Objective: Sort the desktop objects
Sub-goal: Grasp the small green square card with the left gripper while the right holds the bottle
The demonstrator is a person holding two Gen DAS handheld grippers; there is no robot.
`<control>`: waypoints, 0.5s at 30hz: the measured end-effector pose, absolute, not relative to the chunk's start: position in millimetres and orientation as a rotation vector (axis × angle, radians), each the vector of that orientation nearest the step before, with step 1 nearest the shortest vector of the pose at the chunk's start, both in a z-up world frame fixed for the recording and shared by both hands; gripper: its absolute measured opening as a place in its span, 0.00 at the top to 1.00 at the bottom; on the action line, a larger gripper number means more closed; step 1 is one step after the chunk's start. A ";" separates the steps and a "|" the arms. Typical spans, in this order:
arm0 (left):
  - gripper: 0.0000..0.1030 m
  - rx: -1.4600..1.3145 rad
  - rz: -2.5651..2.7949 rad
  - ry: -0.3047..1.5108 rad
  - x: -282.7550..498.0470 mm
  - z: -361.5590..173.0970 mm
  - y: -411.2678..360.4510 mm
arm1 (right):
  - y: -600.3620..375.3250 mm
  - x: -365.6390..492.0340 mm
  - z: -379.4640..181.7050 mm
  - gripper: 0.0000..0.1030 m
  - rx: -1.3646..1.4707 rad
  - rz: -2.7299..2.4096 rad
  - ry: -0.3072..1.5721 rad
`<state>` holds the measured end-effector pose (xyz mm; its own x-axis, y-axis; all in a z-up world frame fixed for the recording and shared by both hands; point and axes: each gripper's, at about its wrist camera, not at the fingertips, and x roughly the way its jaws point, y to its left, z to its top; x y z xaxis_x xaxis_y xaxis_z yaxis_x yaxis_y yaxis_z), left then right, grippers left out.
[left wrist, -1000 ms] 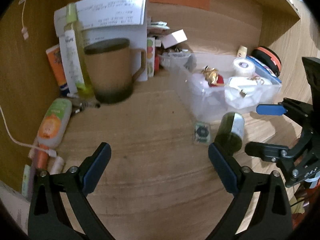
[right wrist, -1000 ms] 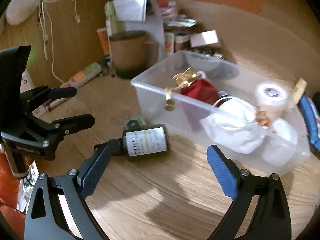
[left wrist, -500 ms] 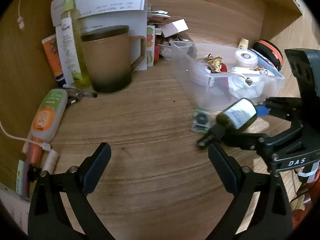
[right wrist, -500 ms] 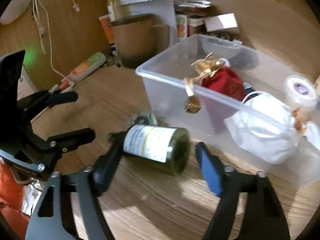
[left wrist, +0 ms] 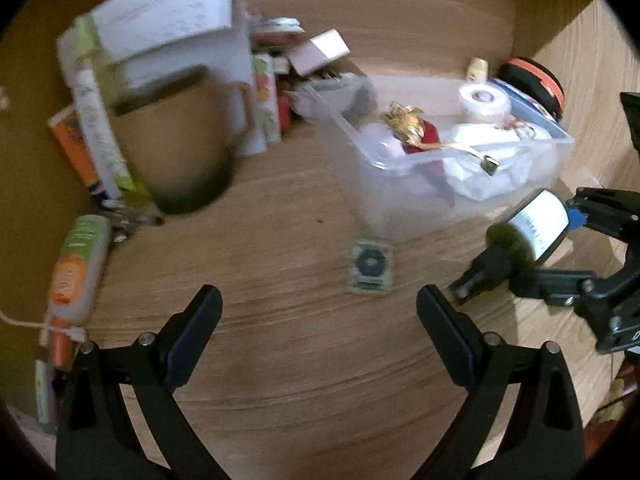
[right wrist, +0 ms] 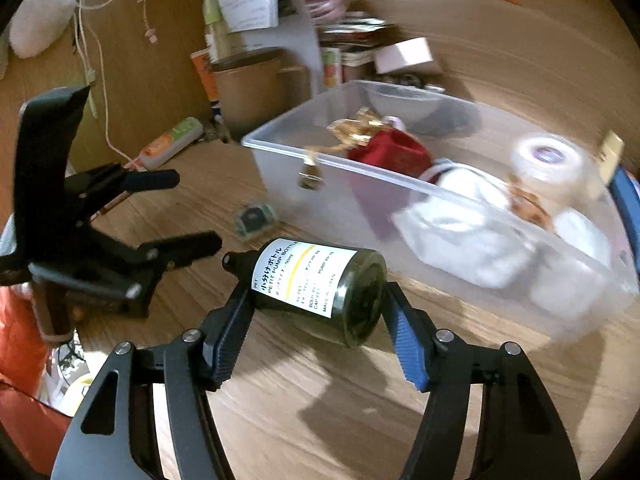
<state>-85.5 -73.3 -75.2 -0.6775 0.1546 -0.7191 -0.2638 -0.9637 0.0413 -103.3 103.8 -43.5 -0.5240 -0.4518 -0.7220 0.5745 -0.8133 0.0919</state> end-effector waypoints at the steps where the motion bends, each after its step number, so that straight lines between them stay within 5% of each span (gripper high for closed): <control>1: 0.04 -1.132 2.668 0.204 -86.9 -75.2 -72.1 | 110.9 -101.3 -41.9 0.40 1.032 -2.327 0.199; 4: 0.05 -1.145 2.626 0.173 -91.3 -75.4 -69.1 | 123.7 -98.1 -37.5 0.40 1.013 -2.350 0.174; 6: 0.14 -1.167 2.605 0.149 -95.7 -76.8 -67.6 | 131.1 -96.8 -34.7 0.40 0.998 -2.363 0.159; 8: 0.35 -1.200 2.564 0.109 -102.0 -80.2 -67.3 | 137.4 -96.3 -32.8 0.40 0.989 -2.368 0.141; 15: 0.45 -1.245 2.568 0.073 -120.3 -85.7 -63.0 | 146.3 -95.7 -29.9 0.40 0.963 -2.361 0.085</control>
